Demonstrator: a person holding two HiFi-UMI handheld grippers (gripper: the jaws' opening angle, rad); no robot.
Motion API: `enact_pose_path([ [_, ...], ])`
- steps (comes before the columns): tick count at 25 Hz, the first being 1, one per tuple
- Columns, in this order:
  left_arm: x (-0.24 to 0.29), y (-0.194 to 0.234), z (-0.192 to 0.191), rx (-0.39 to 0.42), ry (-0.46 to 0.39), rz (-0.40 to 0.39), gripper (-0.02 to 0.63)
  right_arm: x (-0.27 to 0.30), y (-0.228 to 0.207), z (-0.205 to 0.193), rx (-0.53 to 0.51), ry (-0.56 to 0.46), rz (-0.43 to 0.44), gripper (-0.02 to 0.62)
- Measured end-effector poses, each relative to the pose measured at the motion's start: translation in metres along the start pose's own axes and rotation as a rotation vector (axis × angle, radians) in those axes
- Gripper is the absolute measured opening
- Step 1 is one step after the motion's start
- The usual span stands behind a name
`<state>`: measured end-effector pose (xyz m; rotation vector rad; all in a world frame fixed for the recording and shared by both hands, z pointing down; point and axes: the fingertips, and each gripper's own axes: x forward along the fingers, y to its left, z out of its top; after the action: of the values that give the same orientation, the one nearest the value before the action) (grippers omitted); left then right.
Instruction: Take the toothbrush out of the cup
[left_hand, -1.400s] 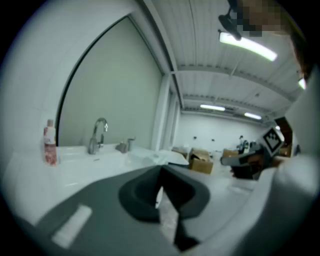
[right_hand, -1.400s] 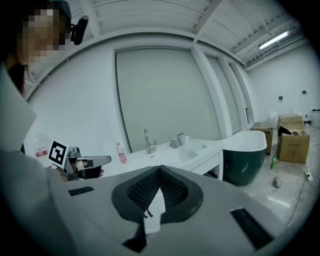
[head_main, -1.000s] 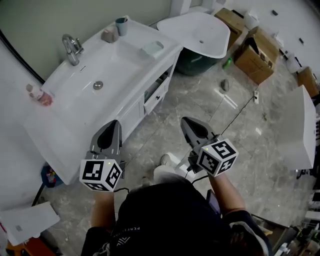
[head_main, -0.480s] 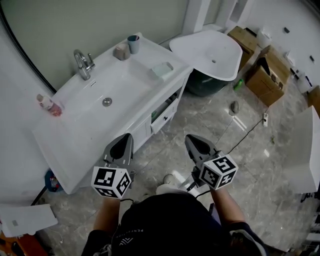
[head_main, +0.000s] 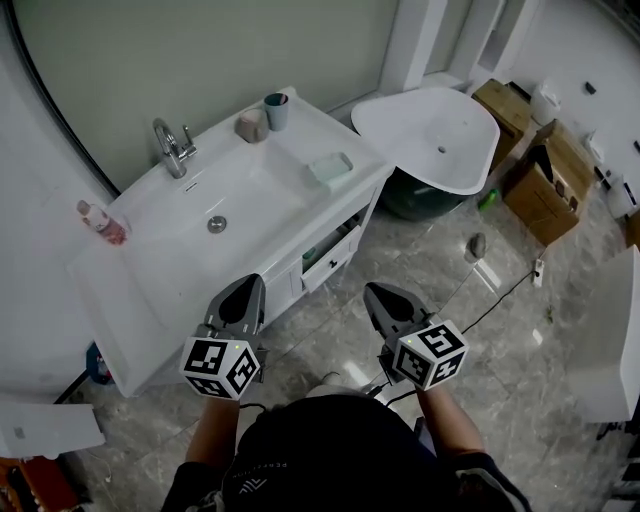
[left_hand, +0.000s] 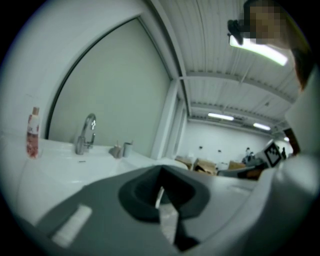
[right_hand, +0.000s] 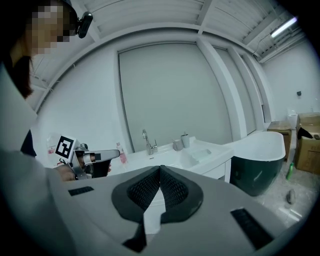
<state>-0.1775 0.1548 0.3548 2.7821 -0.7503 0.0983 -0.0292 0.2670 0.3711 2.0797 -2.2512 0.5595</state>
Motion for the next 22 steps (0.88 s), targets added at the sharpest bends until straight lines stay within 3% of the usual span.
enact_pose_path([
  [9,0.032,-0.012,0.002,0.036,-0.016,0.037,0.006,0.003,-0.047,0.016,-0.033,-0.014,0.015,-0.002],
  [22,0.082,-0.004,0.001,0.061,0.053,0.018,0.008,0.034,-0.077,0.028,-0.012,-0.027,0.006,-0.002],
])
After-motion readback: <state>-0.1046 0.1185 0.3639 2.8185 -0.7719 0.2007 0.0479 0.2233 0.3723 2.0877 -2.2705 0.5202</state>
